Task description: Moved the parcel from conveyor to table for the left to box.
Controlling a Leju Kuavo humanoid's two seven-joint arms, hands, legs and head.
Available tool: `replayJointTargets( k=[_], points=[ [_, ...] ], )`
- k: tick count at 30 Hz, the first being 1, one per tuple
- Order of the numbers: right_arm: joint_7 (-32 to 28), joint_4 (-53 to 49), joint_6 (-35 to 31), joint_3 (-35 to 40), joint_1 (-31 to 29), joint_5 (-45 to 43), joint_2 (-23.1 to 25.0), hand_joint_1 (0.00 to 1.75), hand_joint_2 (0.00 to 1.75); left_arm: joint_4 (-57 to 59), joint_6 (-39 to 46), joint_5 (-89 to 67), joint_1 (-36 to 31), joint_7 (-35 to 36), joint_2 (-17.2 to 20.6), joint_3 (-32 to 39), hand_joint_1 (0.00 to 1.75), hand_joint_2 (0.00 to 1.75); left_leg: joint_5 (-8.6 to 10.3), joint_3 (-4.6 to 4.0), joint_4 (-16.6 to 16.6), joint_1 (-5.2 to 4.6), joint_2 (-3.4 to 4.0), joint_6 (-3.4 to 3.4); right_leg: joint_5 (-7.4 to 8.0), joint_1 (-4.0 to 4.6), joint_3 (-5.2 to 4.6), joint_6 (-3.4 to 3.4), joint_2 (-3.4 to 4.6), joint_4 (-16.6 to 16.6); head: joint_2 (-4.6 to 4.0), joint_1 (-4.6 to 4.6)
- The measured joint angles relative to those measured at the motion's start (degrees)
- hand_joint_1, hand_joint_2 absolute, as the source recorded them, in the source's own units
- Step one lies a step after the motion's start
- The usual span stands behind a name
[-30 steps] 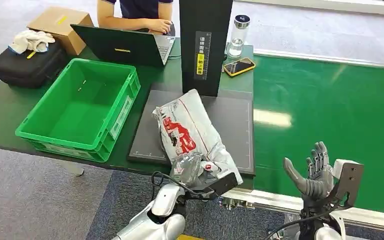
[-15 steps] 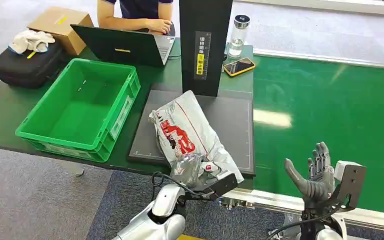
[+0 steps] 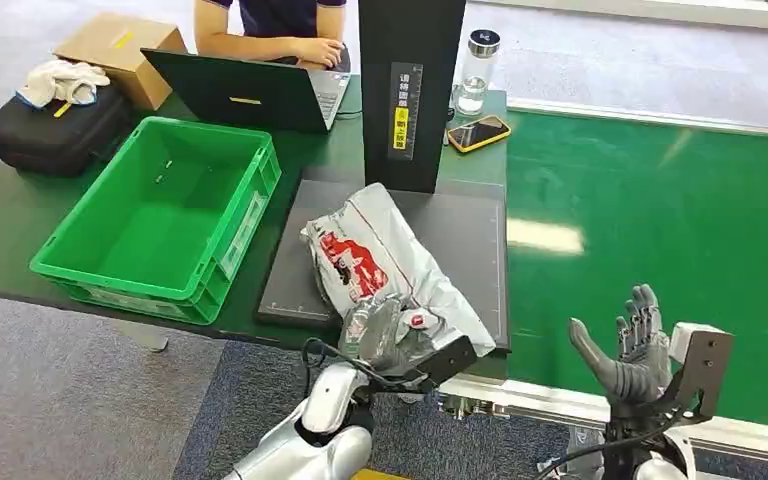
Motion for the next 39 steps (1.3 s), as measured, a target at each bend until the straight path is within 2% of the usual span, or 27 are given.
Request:
replayJointTargets(
  k=[13,25,34,39],
  points=[
    [-0.11,-2.97,0.55,-2.82,2.16,0.18,0.42,0.00,1.75,-29.70,0.81,-1.46,3.90,0.96,5.29,5.20,1.75,1.75,0.00,-0.01,-0.01,0.01,0.00,0.00,0.00,0.01,0.01,0.00,-0.01,0.01,0.00,0.02],
    [-0.11,-3.69,0.85,-3.80,2.65,0.33,0.94,0.00,1.75,-39.29,2.82,-3.26,4.86,1.66,7.62,7.45,1.75,1.75,0.00,-0.01,0.00,0.00,0.00,0.00,0.00,0.01,0.01,0.00,0.00,0.01,0.00,0.00],
    [-0.13,-3.69,1.01,-3.82,2.73,0.48,1.03,0.00,1.75,-51.52,4.52,-6.82,5.91,4.22,10.18,12.99,1.75,1.75,0.01,-0.01,-0.01,0.03,0.00,-0.01,0.00,0.03,0.01,0.00,0.00,0.02,0.00,0.00],
    [0.00,-3.83,1.47,-3.82,2.76,0.77,1.05,0.00,1.75,-52.95,4.37,-8.72,5.18,6.71,10.75,17.66,1.75,1.75,0.03,0.01,0.00,0.03,0.00,0.00,0.01,0.02,0.02,0.00,0.00,0.01,0.00,-0.02]
  ],
)
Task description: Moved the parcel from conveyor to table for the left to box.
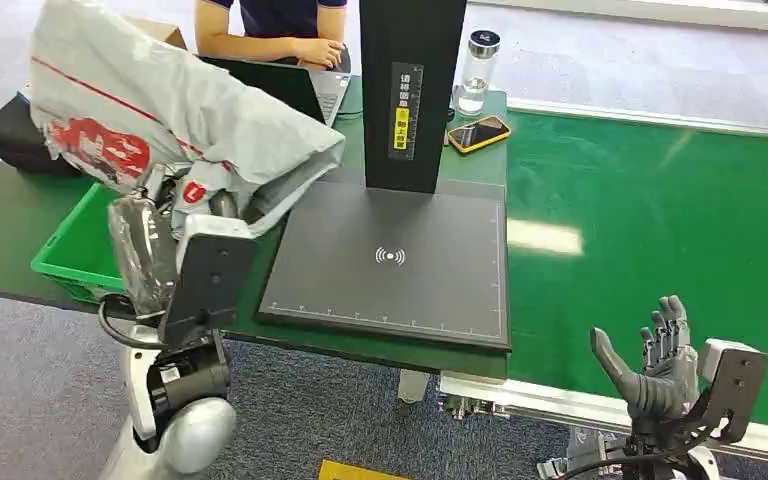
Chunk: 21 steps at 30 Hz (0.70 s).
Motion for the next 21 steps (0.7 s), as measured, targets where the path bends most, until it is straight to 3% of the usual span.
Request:
replayJointTargets(
  k=[8,15,21],
  points=[
    [0.09,-0.24,1.49,0.07,-0.47,0.04,0.02,0.00,1.75,10.46,-4.85,-5.65,-10.58,1.62,-0.96,5.98,1.75,1.75,0.12,0.00,0.01,0.00,0.00,0.00,0.15,0.00,0.01,-0.01,0.00,0.00,-0.02,0.00],
    [0.15,0.92,1.22,1.14,-3.43,0.04,0.02,0.00,1.75,28.60,-5.31,-9.55,-19.83,2.58,-4.83,6.07,1.75,1.75,0.20,-0.01,0.03,-0.02,-0.01,0.02,0.21,-0.02,0.01,0.03,0.00,0.00,0.00,0.02],
    [0.06,2.58,1.16,1.68,-5.11,0.02,-0.13,0.00,1.75,43.22,-4.55,-10.66,-24.00,3.08,-7.54,5.55,1.75,1.75,0.20,-0.02,0.03,-0.02,0.01,0.02,0.22,-0.01,-0.03,0.00,0.03,0.00,0.00,0.02]
  ],
)
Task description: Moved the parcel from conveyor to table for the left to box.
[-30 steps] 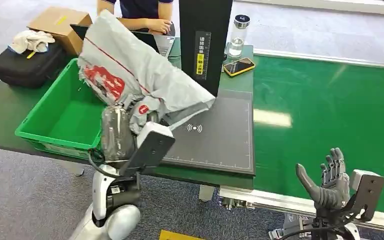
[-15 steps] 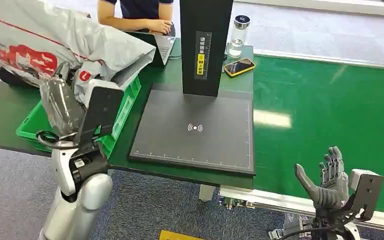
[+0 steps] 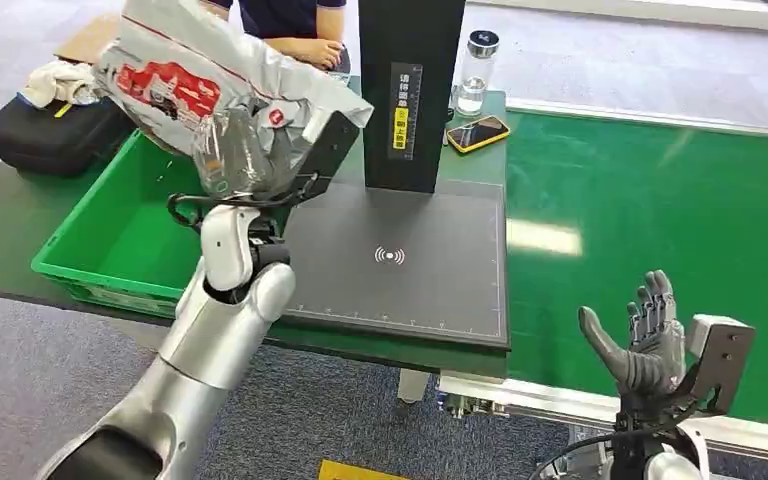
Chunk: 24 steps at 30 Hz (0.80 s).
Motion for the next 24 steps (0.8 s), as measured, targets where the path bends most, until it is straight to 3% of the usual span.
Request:
replayJointTargets(
  k=[10,24],
  points=[
    [-0.74,3.08,-0.68,1.22,-2.04,-0.37,-0.96,0.00,1.75,12.75,0.63,-0.41,-2.61,2.32,-0.85,-0.59,1.75,1.75,0.00,-0.06,-0.01,0.01,0.00,0.00,0.00,0.01,-0.04,0.00,-0.01,0.01,0.00,-0.02],
    [-0.41,5.42,-0.33,1.35,-3.82,0.42,-1.25,0.00,1.75,20.34,-0.61,-1.18,-5.26,6.36,0.94,2.19,1.75,1.75,0.01,-0.08,-0.01,0.01,0.00,-0.01,0.00,0.01,-0.04,0.00,-0.01,0.03,0.00,0.00]
  ],
)
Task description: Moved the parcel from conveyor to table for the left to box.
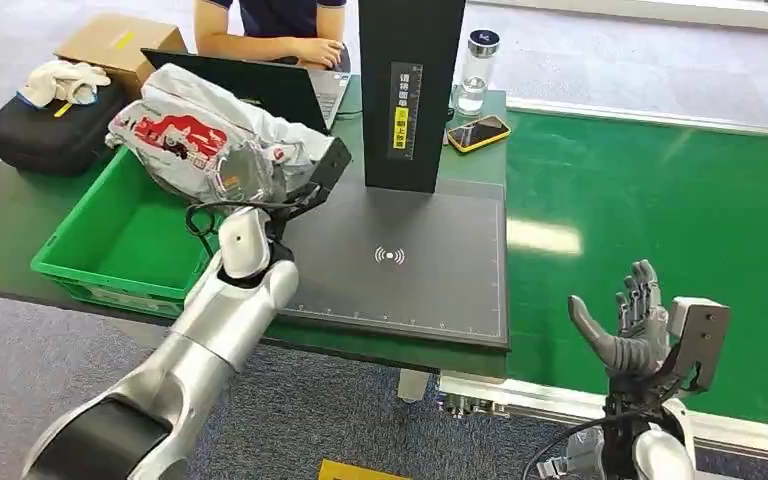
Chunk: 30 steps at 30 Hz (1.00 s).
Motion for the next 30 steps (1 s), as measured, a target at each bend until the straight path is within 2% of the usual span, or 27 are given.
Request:
replayJointTargets(
  k=[14,30],
  points=[
    [0.11,0.90,0.61,0.00,-0.69,0.20,-0.02,0.00,1.75,2.88,-0.65,-0.48,-0.95,0.59,2.08,2.14,1.75,1.75,0.01,-0.01,0.00,0.00,0.00,-0.01,0.00,0.00,-0.01,0.00,0.00,0.01,-0.02,-0.02],
    [0.24,0.83,1.61,-0.02,-0.09,0.87,-0.09,0.00,1.75,4.48,-5.57,-1.18,-0.97,1.38,4.35,5.84,1.75,1.75,0.01,-0.02,0.00,0.01,0.00,-0.02,0.00,0.00,-0.02,0.00,0.00,0.01,0.00,0.00]
  ],
)
